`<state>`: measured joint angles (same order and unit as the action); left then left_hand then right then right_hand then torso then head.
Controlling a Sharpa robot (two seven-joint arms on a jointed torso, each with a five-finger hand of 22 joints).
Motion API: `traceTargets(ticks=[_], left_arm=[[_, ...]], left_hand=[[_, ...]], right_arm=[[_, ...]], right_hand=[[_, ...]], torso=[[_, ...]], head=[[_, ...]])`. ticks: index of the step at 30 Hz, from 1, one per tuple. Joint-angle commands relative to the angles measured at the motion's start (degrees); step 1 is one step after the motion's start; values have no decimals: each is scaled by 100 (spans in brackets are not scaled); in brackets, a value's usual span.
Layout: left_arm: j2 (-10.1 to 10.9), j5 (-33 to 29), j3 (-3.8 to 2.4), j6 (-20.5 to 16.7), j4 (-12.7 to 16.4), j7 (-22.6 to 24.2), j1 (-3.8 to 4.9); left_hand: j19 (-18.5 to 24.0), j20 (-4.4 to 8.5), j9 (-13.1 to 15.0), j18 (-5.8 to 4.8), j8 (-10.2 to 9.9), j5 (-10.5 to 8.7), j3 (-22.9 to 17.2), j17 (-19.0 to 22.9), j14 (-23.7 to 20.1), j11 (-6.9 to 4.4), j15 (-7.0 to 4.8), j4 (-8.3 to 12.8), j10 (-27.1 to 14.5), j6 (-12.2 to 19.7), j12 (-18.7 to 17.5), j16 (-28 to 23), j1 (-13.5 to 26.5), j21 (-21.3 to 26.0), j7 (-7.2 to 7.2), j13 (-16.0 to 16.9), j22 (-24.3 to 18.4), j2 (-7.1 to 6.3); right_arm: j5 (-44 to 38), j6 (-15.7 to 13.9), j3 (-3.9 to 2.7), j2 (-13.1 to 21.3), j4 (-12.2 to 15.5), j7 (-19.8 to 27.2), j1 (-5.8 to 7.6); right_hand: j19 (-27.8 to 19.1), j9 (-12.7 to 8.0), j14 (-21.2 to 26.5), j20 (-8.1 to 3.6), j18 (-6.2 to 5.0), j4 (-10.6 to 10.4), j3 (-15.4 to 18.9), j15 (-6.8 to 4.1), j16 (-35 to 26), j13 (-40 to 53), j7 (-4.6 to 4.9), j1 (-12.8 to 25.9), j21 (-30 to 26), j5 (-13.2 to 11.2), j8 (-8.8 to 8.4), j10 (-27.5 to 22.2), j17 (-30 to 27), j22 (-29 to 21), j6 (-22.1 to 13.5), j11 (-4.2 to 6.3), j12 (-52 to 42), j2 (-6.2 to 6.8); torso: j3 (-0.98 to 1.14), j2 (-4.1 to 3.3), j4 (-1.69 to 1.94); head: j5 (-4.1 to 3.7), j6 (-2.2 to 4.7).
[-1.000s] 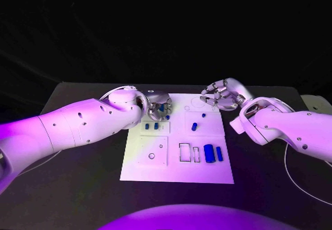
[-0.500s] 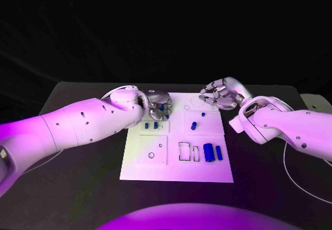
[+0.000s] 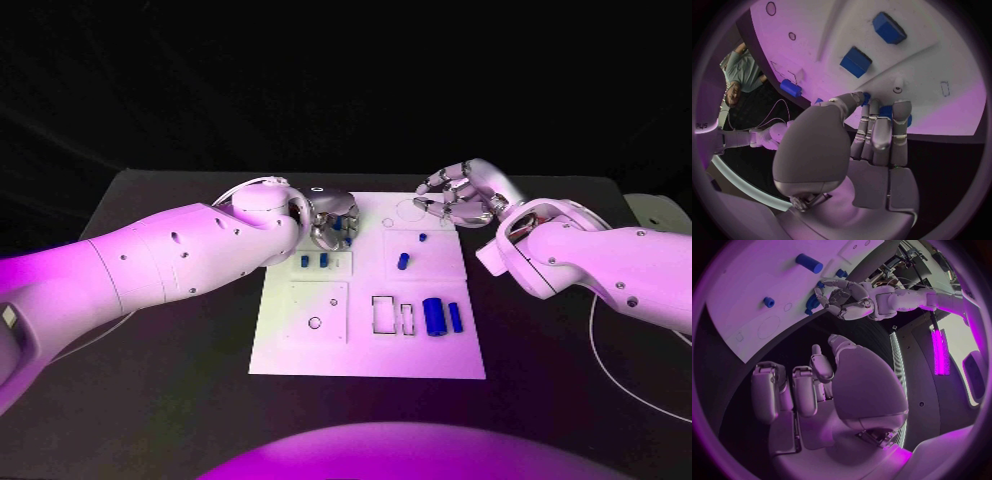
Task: Assemble the parts on the task board
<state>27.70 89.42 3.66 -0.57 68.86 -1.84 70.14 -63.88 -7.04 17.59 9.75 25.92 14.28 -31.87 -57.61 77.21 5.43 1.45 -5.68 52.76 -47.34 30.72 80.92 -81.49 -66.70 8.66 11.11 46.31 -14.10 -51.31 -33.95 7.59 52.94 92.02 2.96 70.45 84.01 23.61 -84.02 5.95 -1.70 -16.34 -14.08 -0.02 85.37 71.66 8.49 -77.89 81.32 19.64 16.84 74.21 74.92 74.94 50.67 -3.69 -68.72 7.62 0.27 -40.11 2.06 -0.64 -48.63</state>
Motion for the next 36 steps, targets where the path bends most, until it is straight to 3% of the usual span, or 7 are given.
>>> traceTargets(ticks=[1,13,23,29,36], left_arm=[[-18,2,24,251,-25,-10,-40],[-73,0,29,459,-114,-18,-53],[-93,-2,36,193,-140,73,-93],[-1,-9,29,10,-27,48,-98],[195,-37,-42,-121,234,7,-97]], left_hand=[[-35,2,-7,-89,-25,-38,-6,-6,34,3,0,35,53,-55,-23,33,1,-34,7,-20,16,76],[-177,46,-39,-136,-162,-80,-253,-111,177,-55,-64,263,390,-301,-300,104,-46,-255,-14,-173,300,214],[-240,41,-41,-156,-276,-85,-352,-108,235,-49,-64,408,673,-472,-628,121,17,-359,-1,-296,429,255],[-252,41,-38,-159,-309,-86,-346,-99,246,-45,-60,427,752,-524,-730,124,75,-378,3,-325,451,251],[-258,43,-35,-160,-328,-88,-331,-81,248,-49,-61,432,799,-555,-787,123,117,-384,0,-340,460,243]], right_arm=[[-24,23,-1,-2,11,36,-3],[-30,22,-1,-6,14,33,-2],[-33,17,-1,-11,16,38,-2],[-34,13,-1,-10,15,40,-2],[-37,8,-1,-2,11,38,-2]], right_hand=[[128,8,-371,-44,-56,-12,-37,-53,-19,-5,-1,36,-11,23,38,-36,702,973,-42,8,19,4],[132,10,-371,-44,-54,-13,-45,-54,-19,0,-3,37,-5,25,44,-27,703,977,-39,10,11,3],[134,12,-373,-45,-52,-14,-53,-56,-18,9,-5,40,-1,26,52,-13,707,980,-32,11,-2,2],[134,12,-373,-45,-52,-14,-53,-56,-18,9,-5,40,-1,26,52,-13,707,980,-32,11,-2,2],[134,12,-373,-45,-52,-14,-53,-56,-18,9,-5,40,-1,26,52,-13,707,980,-32,11,-2,2]], torso=[[0,2,7],[-2,-3,-1],[1,4,3],[-3,4,1],[0,11,7]], head=[[-7,-9],[-11,-22],[-17,-25],[-31,-13],[-32,0]])
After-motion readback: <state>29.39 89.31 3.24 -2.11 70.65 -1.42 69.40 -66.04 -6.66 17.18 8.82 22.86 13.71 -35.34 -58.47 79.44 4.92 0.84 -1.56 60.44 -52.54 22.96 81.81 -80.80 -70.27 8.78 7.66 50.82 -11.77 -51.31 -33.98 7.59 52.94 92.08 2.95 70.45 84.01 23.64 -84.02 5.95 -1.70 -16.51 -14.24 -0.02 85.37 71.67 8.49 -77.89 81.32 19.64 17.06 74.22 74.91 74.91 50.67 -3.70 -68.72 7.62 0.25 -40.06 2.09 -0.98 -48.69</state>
